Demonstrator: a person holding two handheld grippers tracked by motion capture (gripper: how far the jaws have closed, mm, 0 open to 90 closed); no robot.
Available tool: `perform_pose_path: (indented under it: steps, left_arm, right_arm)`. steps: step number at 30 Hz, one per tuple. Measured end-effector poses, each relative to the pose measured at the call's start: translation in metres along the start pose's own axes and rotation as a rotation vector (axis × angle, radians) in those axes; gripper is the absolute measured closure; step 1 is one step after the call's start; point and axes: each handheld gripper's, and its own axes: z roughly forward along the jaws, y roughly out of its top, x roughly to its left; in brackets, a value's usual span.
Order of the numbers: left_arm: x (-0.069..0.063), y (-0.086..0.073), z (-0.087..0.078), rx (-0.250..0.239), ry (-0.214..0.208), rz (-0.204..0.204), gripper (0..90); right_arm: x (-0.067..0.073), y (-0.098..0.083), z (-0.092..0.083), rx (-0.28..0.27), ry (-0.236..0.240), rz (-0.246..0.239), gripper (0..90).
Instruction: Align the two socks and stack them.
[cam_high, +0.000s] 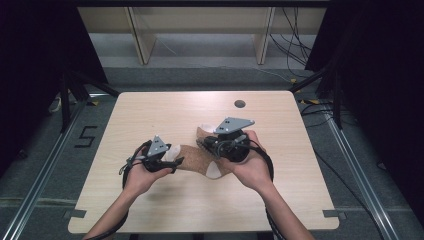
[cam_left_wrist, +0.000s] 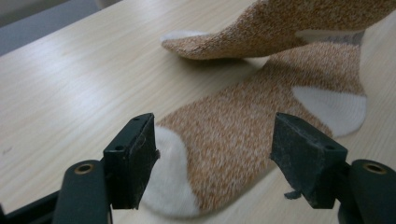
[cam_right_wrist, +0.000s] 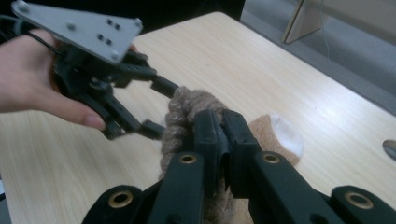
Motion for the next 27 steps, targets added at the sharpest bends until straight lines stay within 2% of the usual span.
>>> perform_pose_path:
  steps: [1,6,10,11,13,15,17,20,22,25,27]
  left_arm:
    - [-0.001,0.003,0.003,-0.011,-0.009,-0.001,29.5]
    - [-0.002,0.015,0.015,-0.049,-0.039,0.024,28.9]
    - [-0.005,0.02,0.025,-0.068,-0.086,0.041,28.2]
    - [-0.005,0.021,0.027,-0.072,-0.092,0.049,28.1]
    - [-0.005,0.022,0.032,-0.08,-0.101,0.095,27.2]
    - [-0.003,0.023,0.036,-0.081,-0.122,0.123,26.6]
    - [-0.004,0.022,0.042,-0.114,-0.165,0.119,26.5]
    - [-0.004,0.019,0.052,-0.118,-0.199,0.154,27.0]
    - [-0.002,0.017,0.057,-0.1,-0.224,0.167,30.6]
    - [0.001,0.013,0.064,-0.078,-0.216,0.202,42.1]
    - [0.003,0.012,0.065,-0.072,-0.228,0.192,54.0]
  right_arm:
    - [-0.001,0.003,-0.002,-0.011,0.0,-0.02,85.6]
    - [0.002,0.011,-0.011,-0.046,0.009,-0.023,85.5]
    - [0.004,0.015,-0.019,-0.061,0.018,-0.031,85.6]
    - [0.005,0.016,-0.021,-0.062,0.021,-0.035,85.6]
    - [0.006,0.017,-0.024,-0.07,0.025,-0.038,85.6]
    - [0.008,0.018,-0.027,-0.083,0.02,-0.037,85.6]
    - [0.007,0.018,-0.029,-0.08,0.024,-0.04,85.6]
    - [0.006,0.018,-0.029,-0.089,0.02,-0.031,85.6]
    - [0.005,0.017,-0.03,-0.085,0.023,-0.031,85.6]
    - [0.004,0.017,-0.031,-0.087,0.019,-0.028,85.5]
    - [0.003,0.016,-0.031,-0.093,0.009,-0.022,85.5]
